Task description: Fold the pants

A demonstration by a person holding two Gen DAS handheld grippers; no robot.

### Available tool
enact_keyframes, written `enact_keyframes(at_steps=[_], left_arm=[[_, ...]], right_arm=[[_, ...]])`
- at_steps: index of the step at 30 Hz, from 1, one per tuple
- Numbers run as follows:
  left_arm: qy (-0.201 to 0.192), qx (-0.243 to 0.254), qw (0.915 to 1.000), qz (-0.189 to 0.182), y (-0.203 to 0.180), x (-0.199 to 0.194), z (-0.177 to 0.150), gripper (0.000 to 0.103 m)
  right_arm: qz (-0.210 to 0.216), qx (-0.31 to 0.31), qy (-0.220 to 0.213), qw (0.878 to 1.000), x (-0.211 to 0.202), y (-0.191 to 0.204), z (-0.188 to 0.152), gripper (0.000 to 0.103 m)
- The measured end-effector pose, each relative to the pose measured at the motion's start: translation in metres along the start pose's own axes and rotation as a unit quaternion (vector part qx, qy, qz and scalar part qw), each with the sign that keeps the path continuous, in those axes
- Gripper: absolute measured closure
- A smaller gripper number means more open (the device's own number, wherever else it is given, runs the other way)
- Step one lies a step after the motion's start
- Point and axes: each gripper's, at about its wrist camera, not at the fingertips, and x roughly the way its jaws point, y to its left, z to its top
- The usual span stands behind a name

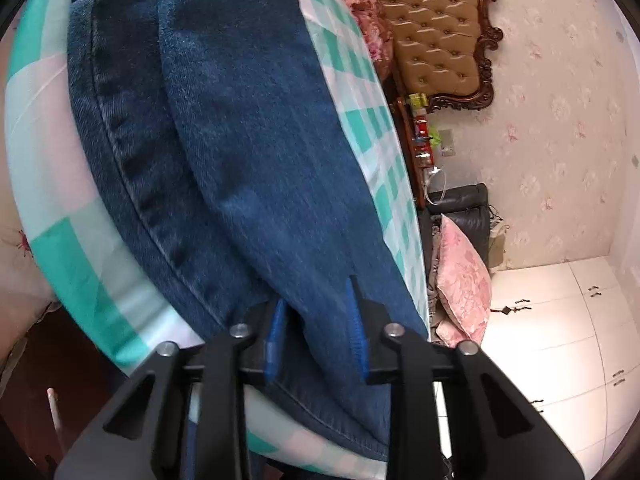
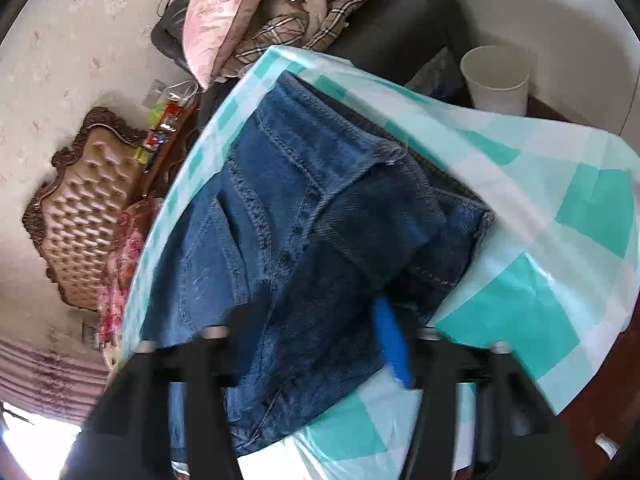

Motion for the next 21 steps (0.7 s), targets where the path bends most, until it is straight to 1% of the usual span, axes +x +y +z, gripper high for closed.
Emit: enact_keyframes(at_steps=[1,2,4,6,7,8,11,12,14,16,18,19,20,21], left_arm=[[-0.005,0.005,1.0,0.005,-0.005,-0.004,0.001,0.101],[-0.01,0.012,0.9998,0.007,-0.012,-0.008,0.001,0.101],[-0.018,0.028,0.9991,0.025,-0.029,-0.021,-0.005,0.101],[-0.017,0.027,0.9989,0.034,-0.031,-0.027,-0.011,0.101],[-0.014,0.029,0.9984,0.047,-0.029,-0.027,-0.014,0.101],[-0.008,0.028,0.9976,0.062,-0.023,-0.024,-0.017,0.101],[0.0,-0.008,0.9983,0.058,-0.001,-0.021,-0.019,0.101],[-0.004,-0.006,0.9984,0.056,-0.003,-0.024,-0.02,0.101],[-0.021,0.02,0.9979,0.057,-0.018,-0.035,-0.022,0.102],[-0.031,0.032,0.9971,0.062,-0.024,-0.044,-0.023,0.102],[-0.021,0.02,0.9968,0.075,-0.015,-0.039,-0.021,0.102],[-0.014,0.009,0.9966,0.08,-0.007,-0.035,-0.021,0.102],[-0.009,-0.008,0.9967,0.08,0.003,-0.032,-0.02,0.102],[-0.009,-0.016,0.9972,0.072,0.009,-0.031,-0.02,0.102]], right_arm=[[0.011,0.002,-0.001,1.0,-0.007,0.003,0.003,0.098],[0.016,-0.002,-0.008,1.0,-0.019,0.008,0.006,0.099],[0.028,-0.027,-0.024,0.999,-0.043,0.024,0.01,0.101],[0.015,-0.049,-0.036,0.998,-0.058,0.033,0.011,0.101],[0.003,-0.055,-0.036,0.998,-0.059,0.034,0.013,0.101],[-0.01,-0.055,-0.029,0.998,-0.054,0.03,0.014,0.101],[-0.039,-0.049,0.003,0.998,-0.031,0.021,0.013,0.101],[-0.041,-0.051,0.006,0.998,-0.029,0.021,0.012,0.101],[-0.029,-0.057,-0.006,0.998,-0.039,0.023,0.011,0.101],[-0.027,-0.063,-0.013,0.998,-0.044,0.022,0.01,0.101],[-0.048,-0.065,-0.004,0.997,-0.034,0.015,0.008,0.101],[-0.063,-0.063,0.009,0.996,-0.025,0.007,0.006,0.101],[-0.075,-0.063,0.017,0.995,-0.017,0.002,0.003,0.101],[-0.081,-0.065,0.018,0.994,-0.016,-0.001,0.0,0.101]])
